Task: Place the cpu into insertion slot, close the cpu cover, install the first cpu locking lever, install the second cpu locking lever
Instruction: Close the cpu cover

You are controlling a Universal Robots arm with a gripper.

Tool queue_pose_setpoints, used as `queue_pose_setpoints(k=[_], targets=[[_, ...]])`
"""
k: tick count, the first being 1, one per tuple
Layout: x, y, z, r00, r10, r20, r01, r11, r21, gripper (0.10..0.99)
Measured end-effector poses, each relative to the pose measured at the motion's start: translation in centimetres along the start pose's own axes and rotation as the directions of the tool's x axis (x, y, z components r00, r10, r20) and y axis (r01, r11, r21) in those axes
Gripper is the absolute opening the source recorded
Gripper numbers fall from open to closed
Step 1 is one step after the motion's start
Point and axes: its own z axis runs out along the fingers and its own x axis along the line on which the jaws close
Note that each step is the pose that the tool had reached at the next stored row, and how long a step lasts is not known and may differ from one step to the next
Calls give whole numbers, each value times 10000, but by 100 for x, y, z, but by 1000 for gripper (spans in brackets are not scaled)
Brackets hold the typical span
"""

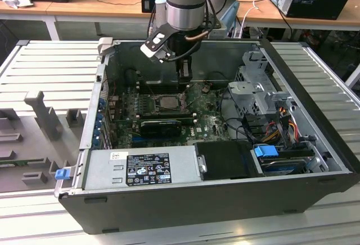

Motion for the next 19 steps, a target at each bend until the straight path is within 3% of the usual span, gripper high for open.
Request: queue_pose_setpoints(k=[6,19], targets=[[3,94,-66,10000,-2,1,2,10000,66,106],[9,584,-35,9998,-218,-7,218,9997,119,106]])
